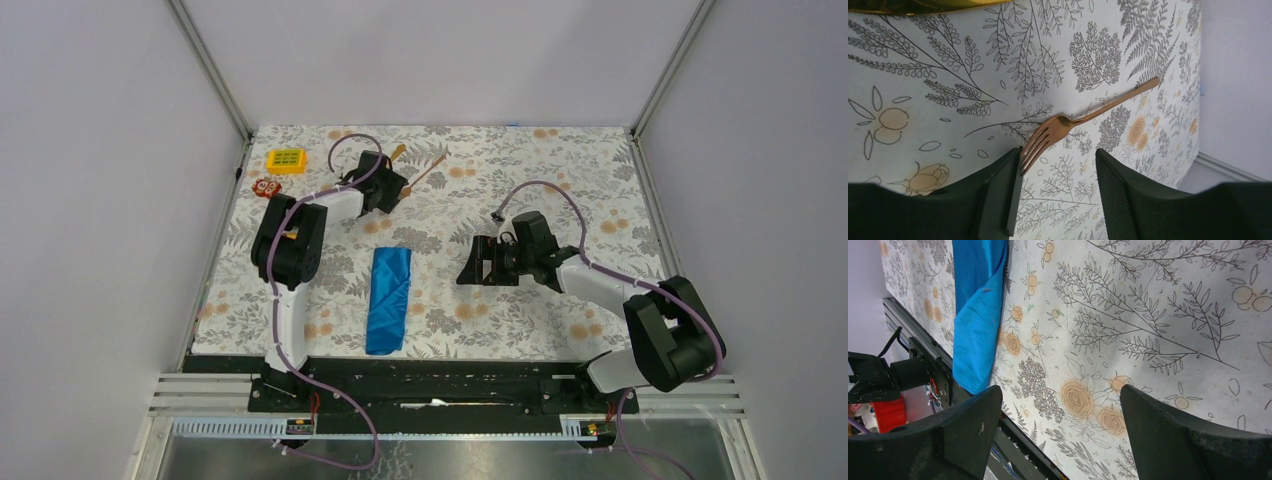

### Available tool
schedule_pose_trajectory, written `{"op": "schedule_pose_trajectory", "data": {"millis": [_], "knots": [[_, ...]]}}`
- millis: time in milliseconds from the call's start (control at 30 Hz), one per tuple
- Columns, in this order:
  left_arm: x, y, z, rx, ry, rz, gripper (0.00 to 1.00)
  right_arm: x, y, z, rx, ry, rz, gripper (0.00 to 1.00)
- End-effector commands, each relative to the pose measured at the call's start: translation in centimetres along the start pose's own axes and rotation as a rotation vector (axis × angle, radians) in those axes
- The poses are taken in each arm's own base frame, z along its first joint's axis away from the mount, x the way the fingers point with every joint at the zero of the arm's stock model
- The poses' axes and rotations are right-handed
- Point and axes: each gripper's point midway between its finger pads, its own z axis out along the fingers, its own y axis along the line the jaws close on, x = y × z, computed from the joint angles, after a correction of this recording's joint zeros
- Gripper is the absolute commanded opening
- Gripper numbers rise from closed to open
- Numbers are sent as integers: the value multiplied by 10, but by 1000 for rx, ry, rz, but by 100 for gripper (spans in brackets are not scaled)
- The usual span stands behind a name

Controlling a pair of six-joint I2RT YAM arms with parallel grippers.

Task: Fold the napkin into a case and place the utensils inside
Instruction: Pick up the fork from the center of the board, then pass from the left arm to the right

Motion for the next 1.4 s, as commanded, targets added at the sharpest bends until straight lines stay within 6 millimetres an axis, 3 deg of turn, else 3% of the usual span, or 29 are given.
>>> {"op": "schedule_pose_trajectory", "data": {"millis": [0, 133, 267, 433, 600, 700, 800, 900, 967, 1100, 1200, 1367], "knots": [[-11, -6, 16, 67, -79, -85, 54, -17, 13, -6, -59, -53, -27, 95], [-9, -13, 19, 111, -53, -50, 23, -22, 9, -7, -38, -67, -34, 95], [-17, -27, -5, 172, -81, 100, 0, -33, 2, -11, 25, -96, -95, 95], [-34, -72, -61, 249, -92, 493, 0, -54, 1, -32, 110, -184, -175, 95], [-33, -104, -151, 282, -6, 898, 0, -85, 32, -59, 88, -266, -247, 98], [-26, -94, -202, 253, -1, 1114, 0, -106, 64, -80, 37, -278, -326, 100], [-12, -77, -240, 273, 2, 1269, 0, -125, 88, -93, 16, -239, -397, 100], [-3, -61, -266, 300, 24, 1333, 0, -135, 115, -96, -69, -189, -493, 94], [3, -60, -280, 335, 57, 1337, 0, -137, 134, -87, -121, -195, -615, 92], [15, -54, -297, 362, 146, 1324, 0, -142, 152, -58, -65, -361, -983, 89], [19, -47, -302, 361, 178, 1321, 0, -141, 169, -45, -95, -382, -1143, 79], [29, -32, -300, 356, 240, 1307, 0, -139, 182, -15, -27, -385, -1316, 67]]}}
